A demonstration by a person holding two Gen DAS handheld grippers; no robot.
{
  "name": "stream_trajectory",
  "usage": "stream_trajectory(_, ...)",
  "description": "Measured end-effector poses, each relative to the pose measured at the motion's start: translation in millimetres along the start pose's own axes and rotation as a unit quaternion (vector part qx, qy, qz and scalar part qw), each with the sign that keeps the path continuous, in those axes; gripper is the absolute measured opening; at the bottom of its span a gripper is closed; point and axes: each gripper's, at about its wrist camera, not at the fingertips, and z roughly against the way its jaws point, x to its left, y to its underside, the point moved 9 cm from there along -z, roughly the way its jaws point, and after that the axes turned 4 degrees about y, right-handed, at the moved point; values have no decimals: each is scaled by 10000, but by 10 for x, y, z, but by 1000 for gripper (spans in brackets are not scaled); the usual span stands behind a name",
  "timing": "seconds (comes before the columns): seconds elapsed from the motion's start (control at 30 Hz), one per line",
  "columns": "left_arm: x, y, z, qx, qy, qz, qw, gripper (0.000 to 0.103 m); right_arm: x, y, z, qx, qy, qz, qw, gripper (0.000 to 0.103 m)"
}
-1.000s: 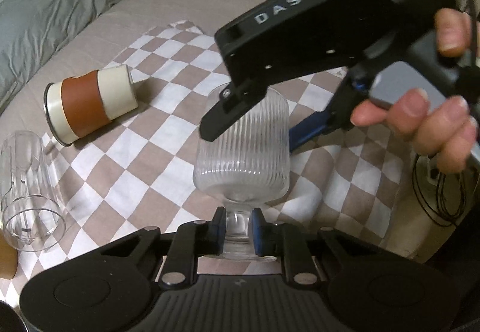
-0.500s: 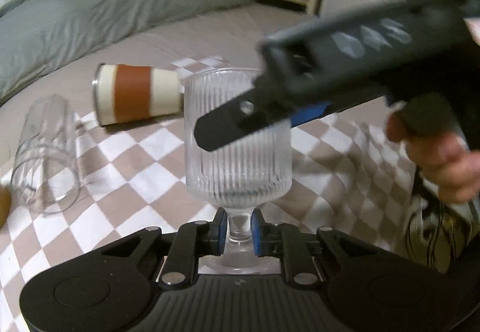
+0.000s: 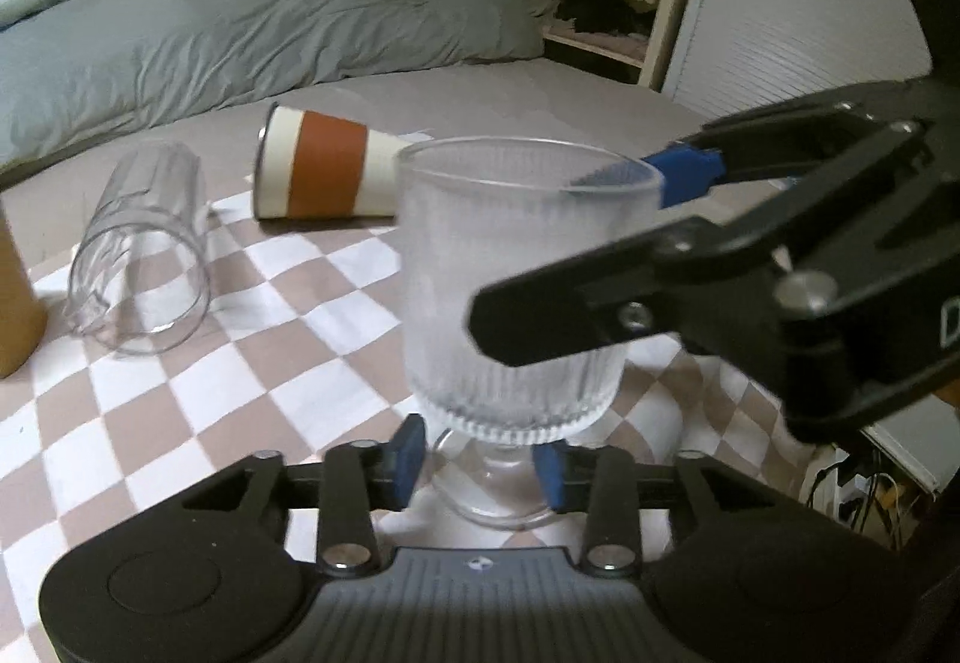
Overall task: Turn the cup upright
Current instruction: 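Grasp the glass stem with the left tool while the right tool holds the rim, then lower the upright glass onto the cloth and open both tools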
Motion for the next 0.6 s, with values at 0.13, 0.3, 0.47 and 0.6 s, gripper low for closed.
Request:
stream_trajectory(0.13, -66, 13, 79, -25, 45, -111, 9999, 57, 28, 32, 41, 84, 8, 9, 10000, 73)
stream_trajectory(0.3, -215, -117, 219, -410, 96, -289, 9987, 75, 39, 71, 82, 167, -83, 6, 9998, 73)
stream_trajectory(0.47, -220, -183, 228, -620, 21, -313, 9976, 73, 51, 71, 79, 23, -200, -90, 9998, 77)
stream_trajectory(0.6, -245, -199, 224, -642, -44, -425, 9970, 72, 67, 75, 72, -13, -289, -11, 9996, 73)
